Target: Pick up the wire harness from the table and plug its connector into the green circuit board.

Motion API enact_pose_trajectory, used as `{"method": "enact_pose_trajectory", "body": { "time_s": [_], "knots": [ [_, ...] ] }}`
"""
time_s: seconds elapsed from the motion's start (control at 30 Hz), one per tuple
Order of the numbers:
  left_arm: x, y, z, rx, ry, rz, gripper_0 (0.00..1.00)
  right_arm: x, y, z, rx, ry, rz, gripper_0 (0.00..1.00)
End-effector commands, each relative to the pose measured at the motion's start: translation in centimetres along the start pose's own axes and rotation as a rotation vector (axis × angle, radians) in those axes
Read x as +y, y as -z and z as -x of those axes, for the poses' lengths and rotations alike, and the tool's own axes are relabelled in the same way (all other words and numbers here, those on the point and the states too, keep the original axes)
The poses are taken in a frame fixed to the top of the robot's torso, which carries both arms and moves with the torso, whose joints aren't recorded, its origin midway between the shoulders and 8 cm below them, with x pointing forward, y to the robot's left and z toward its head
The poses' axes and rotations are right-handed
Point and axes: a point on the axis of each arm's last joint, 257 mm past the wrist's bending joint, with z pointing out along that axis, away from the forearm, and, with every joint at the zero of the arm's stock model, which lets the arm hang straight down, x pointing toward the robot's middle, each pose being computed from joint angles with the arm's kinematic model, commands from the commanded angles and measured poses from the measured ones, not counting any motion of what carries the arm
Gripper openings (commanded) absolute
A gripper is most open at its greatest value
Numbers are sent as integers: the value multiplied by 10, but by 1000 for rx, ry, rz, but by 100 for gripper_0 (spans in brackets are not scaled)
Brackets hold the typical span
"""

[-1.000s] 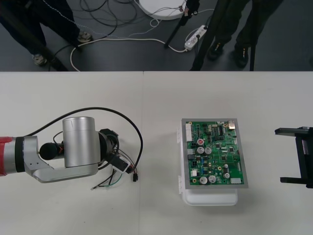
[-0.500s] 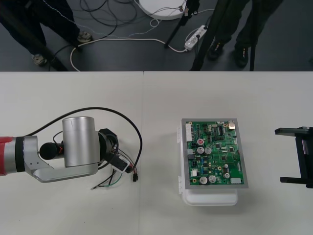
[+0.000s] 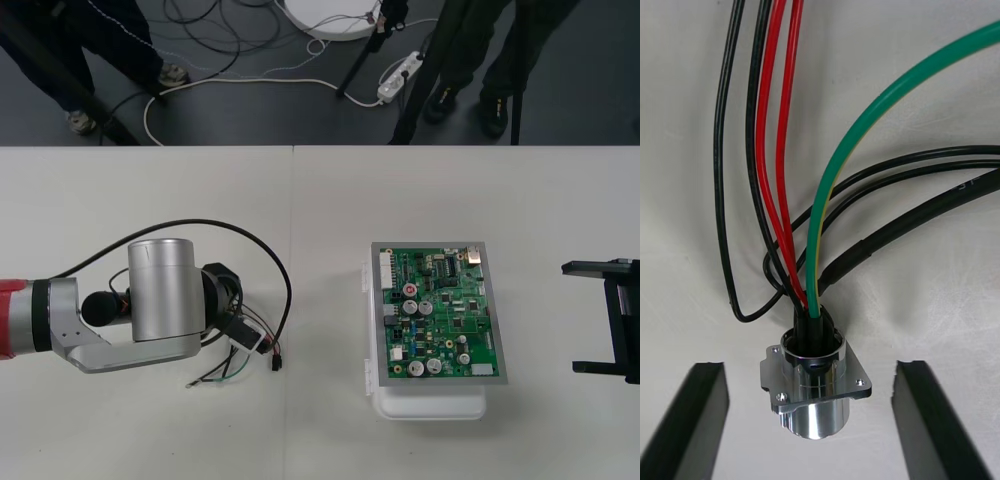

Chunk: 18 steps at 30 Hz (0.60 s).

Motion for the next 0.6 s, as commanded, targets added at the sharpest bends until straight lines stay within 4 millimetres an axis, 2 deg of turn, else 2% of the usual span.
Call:
{"method": "enact_pose_trajectory", "body": {
  "time_s": [0.03, 0.6],
  "knots": [
    [9, 4, 0, 34, 17, -1, 0, -7, -4, 2, -7, -39, 0, 100],
    [11, 3, -4, 48, 21, -3, 0, -7, -4, 2, -8, -49, -2, 100]
  ]
}}
